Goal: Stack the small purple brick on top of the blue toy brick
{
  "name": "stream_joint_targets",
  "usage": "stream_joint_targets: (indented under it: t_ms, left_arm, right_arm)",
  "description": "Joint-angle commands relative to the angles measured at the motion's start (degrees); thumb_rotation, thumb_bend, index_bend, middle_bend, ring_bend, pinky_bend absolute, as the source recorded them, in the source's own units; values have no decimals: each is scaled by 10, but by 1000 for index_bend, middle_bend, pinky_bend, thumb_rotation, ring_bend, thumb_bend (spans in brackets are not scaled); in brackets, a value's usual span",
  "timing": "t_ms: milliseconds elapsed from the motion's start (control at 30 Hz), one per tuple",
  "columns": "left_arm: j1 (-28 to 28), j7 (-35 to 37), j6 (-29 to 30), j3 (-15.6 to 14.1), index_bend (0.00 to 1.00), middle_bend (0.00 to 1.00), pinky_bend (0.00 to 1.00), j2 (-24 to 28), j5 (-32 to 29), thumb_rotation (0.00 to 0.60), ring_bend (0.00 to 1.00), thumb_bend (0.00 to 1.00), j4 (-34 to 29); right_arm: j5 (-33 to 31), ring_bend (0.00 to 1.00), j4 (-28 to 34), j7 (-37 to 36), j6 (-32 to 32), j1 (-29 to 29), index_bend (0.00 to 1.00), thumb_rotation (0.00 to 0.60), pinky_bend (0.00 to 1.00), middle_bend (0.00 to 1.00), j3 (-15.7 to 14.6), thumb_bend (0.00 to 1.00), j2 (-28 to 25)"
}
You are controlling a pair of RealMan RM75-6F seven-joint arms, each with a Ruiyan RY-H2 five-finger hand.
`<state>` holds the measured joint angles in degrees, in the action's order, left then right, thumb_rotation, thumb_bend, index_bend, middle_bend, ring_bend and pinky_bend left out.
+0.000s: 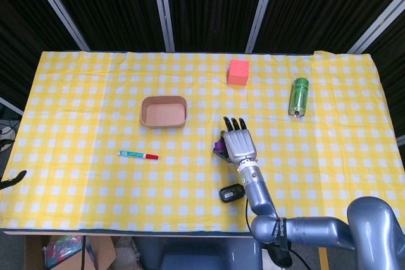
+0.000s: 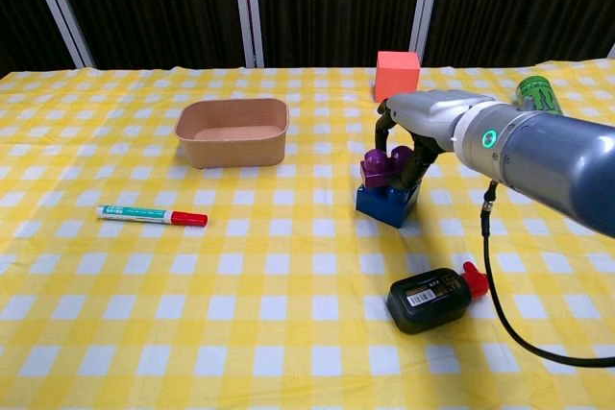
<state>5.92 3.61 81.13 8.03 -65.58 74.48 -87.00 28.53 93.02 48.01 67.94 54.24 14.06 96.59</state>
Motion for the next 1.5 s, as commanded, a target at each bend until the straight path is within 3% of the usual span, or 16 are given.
stream_joint_targets:
  t_ms: [33, 567, 1233, 1500]
  left_arm:
    - [1, -2, 0, 0, 255, 87, 47, -1, 1, 600, 0, 210, -1]
    - [0, -12, 2, 1, 255, 87, 47, -1, -4, 600, 0, 210, -5]
    - [0, -20, 1, 0, 257, 88, 47, -1, -7, 600, 0, 210, -10]
    - [0, -21, 0, -1, 257, 87, 47, 0, -4, 600, 0, 210, -13]
  right_arm:
    - [1, 0, -4, -1, -4, 1, 585, 600, 0, 1, -1, 500, 1]
    - [25, 0, -16, -27, -31, -6, 589, 600, 0, 1, -7, 502, -8]
    - [81, 0, 86, -75, 29, -58, 589, 600, 0, 1, -17, 503, -75]
    - [97, 0, 79, -105, 26, -75, 589, 600, 0, 1, -20, 503, -71]
